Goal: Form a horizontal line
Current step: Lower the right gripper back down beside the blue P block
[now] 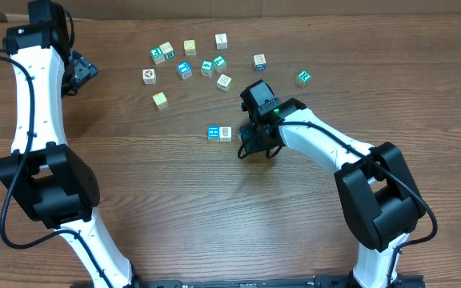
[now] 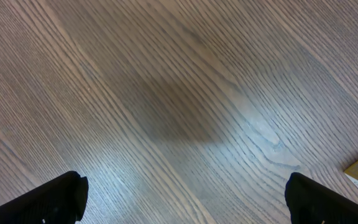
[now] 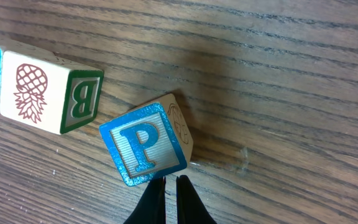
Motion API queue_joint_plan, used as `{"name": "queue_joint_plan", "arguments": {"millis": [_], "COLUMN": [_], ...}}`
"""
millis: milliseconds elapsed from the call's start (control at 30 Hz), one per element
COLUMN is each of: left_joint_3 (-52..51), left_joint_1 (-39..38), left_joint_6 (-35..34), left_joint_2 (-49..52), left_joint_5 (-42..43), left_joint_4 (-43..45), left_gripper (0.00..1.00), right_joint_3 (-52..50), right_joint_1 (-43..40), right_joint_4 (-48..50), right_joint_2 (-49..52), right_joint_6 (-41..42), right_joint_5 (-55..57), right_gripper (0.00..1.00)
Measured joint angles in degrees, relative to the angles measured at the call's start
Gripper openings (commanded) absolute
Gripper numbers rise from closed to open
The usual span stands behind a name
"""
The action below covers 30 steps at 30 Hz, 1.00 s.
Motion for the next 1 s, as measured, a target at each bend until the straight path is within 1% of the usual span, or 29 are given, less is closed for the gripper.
{"name": "queue_joint_plan", "arguments": {"millis": [1000], "left_joint_3": [0.0], "left_joint_1": [0.0], "left_joint_6": [0.0], "left_joint_2": [0.0], "left_joint_5": [0.0], "left_joint_4": [0.0], "left_gripper": [1.00], "right_joint_3": [0.0], "right_joint_1": [0.0], "right_joint_4": [3.0], "right_joint_2": [0.0], "right_joint_6": [0.0], "right_joint_5": [-5.0], "right_gripper": [0.04]}}
